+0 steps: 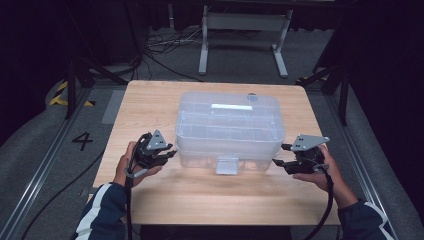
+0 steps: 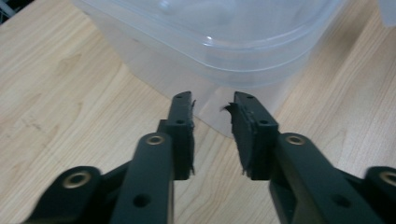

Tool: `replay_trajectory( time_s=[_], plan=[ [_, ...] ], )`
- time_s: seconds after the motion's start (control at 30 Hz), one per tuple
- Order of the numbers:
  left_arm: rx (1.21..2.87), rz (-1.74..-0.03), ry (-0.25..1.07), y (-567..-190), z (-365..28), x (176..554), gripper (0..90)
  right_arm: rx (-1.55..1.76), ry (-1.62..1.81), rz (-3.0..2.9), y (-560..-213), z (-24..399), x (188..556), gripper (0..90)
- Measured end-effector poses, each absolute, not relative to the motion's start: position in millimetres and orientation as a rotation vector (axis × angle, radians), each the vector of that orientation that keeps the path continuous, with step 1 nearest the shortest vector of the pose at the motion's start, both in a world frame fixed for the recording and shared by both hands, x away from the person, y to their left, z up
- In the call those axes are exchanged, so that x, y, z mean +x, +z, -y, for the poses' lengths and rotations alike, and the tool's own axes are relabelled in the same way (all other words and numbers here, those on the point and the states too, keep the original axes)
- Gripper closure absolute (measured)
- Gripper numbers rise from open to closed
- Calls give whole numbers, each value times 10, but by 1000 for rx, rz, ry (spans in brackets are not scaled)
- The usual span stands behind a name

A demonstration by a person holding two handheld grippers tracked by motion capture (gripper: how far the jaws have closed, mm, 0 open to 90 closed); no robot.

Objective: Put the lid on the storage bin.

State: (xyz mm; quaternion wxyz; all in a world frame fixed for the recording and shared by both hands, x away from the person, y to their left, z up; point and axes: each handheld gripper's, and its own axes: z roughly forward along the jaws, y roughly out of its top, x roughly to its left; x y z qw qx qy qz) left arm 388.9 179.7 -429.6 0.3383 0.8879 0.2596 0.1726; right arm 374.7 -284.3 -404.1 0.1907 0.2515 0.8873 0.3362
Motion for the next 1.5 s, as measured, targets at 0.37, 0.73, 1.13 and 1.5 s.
replay_trajectory(
  time_s=[0.37,0.73,1.13,1.5],
  plan=[
    [2304,-664,430,-4313,-1757,3892,685,744,944,-2462,-4048,2843,3790,389],
    [2319,-652,471,-4231,-1707,3809,600,689,905,-2450,-3982,2841,3733,409],
    [2358,-685,544,-4251,-1765,3644,393,643,824,-2471,-3973,2864,3634,387],
    [2396,-721,550,-4356,-1952,3543,335,671,800,-2470,-4049,3007,3579,375]
  ],
)
